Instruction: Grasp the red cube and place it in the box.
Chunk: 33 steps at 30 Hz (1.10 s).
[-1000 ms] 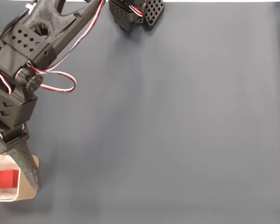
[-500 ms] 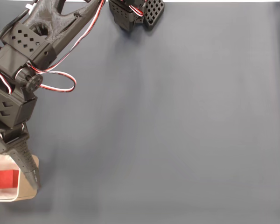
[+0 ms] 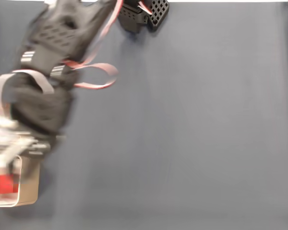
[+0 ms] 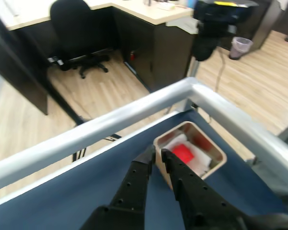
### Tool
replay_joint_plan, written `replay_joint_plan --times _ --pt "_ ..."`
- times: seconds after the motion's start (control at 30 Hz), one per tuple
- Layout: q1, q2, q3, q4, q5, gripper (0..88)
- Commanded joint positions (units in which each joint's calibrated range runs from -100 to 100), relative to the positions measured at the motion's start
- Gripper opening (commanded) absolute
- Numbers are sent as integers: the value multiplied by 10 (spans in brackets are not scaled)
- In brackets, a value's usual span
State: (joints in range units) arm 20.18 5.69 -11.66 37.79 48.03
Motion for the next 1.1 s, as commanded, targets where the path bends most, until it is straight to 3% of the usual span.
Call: replay_joint_plan --times 0.0,0.2,0.5,0.77,1.07 --pt "-82 -150 97 -23 -7 0" --pt "-175 -388 354 -25 -2 0" --pt "-215 -738 735 11 10 0" --pt "-216 -938 992 130 12 0" --pt "-222 -1035 1115 313 -10 0"
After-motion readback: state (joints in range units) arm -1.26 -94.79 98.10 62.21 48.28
